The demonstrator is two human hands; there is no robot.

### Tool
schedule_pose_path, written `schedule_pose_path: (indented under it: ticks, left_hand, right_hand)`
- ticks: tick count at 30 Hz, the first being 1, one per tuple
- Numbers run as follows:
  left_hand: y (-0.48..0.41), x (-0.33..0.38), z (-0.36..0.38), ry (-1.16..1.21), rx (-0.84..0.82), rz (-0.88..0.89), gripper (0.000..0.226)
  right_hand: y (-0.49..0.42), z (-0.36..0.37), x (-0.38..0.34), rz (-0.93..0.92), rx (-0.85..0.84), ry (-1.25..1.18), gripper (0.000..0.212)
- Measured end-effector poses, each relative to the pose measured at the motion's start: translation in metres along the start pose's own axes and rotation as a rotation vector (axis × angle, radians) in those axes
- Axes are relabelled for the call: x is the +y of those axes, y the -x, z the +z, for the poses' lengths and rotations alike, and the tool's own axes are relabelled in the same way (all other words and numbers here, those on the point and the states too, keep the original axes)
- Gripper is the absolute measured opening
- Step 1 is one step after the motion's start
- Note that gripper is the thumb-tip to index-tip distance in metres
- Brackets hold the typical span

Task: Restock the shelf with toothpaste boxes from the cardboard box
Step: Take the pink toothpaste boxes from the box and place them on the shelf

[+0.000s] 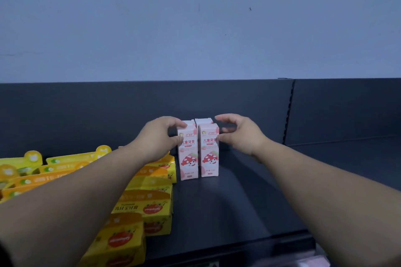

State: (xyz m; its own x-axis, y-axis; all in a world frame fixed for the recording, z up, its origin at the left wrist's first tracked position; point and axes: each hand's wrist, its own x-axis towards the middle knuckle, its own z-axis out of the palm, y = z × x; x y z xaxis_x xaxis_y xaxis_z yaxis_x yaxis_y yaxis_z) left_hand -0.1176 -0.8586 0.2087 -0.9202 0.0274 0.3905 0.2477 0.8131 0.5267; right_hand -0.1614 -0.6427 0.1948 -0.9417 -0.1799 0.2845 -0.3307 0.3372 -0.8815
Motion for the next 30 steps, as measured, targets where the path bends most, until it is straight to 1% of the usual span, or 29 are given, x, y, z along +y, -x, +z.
schedule_pose_path:
  ticks: [3, 5, 7, 9, 14, 19, 22, 25, 30]
  left_hand:
    - [0.008, 0.007, 0.0, -0.066, 0.05, 0.034, 0.037]
    - [0.012, 0.014, 0.003, -0.139, 0.066, 0.068, 0.04]
    - [0.016, 0.022, 0.01, -0.181, 0.036, 0.115, 0.043]
    - [0.022, 0.029, 0.021, -0.196, 0.01, 0.162, 0.046]
    - [0.049, 0.061, 0.05, -0.198, -0.04, 0.274, 0.052]
    - [0.08, 0.1, 0.079, -0.271, -0.092, 0.41, 0.064]
    - [0.106, 0.137, 0.105, -0.308, -0.137, 0.467, 0.069]
    - [0.135, 0.179, 0.137, -0.289, -0.193, 0.487, 0.072]
    - [0.197, 0.268, 0.197, -0.232, -0.251, 0.546, 0.077]
  right_hand:
    - [0.013, -0.001, -0.003, 0.006, 0.097, 0.101, 0.051]
    - [0.028, -0.003, -0.003, 0.011, 0.147, 0.246, 0.052]
    - [0.046, -0.008, 0.0, 0.01, 0.166, 0.408, 0.053]
    - [0.067, -0.014, 0.004, 0.019, 0.171, 0.506, 0.055]
    - [0.12, -0.033, 0.015, 0.09, 0.205, 0.664, 0.06]
    - [0.173, -0.062, 0.026, 0.142, 0.255, 0.804, 0.068]
    - [0.215, -0.091, 0.036, 0.179, 0.302, 0.886, 0.07]
    - [0.267, -0.132, 0.047, 0.228, 0.348, 0.936, 0.071]
    - [0.375, -0.217, 0.064, 0.401, 0.415, 0.965, 0.072]
